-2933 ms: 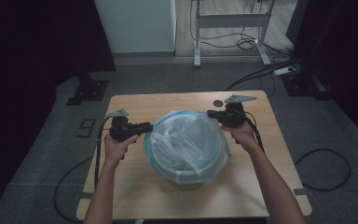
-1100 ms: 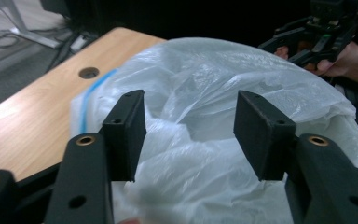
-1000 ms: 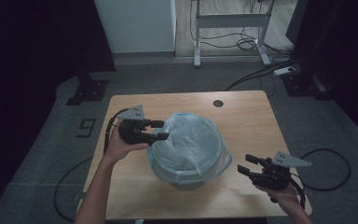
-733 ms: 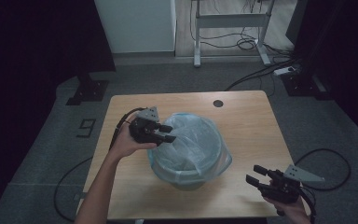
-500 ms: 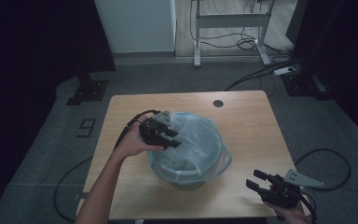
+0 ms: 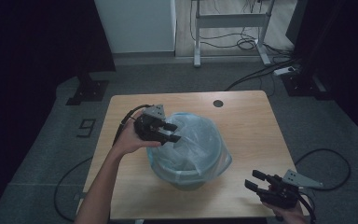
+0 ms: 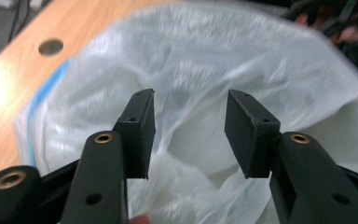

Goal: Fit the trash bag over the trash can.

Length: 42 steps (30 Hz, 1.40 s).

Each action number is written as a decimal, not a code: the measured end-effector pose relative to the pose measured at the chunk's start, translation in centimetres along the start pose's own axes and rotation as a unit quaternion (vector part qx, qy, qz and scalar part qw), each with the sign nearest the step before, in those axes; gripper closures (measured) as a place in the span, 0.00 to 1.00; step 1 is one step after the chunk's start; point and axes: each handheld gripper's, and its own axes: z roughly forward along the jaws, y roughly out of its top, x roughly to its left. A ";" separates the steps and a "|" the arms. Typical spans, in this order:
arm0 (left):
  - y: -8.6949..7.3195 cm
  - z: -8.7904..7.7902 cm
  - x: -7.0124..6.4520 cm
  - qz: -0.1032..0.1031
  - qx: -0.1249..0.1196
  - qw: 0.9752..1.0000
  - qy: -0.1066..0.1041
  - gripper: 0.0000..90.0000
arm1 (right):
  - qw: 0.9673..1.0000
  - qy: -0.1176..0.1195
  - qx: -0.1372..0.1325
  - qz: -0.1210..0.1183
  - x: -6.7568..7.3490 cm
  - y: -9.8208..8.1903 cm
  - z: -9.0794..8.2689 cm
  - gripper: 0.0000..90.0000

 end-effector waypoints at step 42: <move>2.7 6.6 -1.4 0.026 0.141 0.990 -0.012 0.55 | 1.000 -0.011 -0.001 0.006 -0.4 -0.2 -0.6 0.44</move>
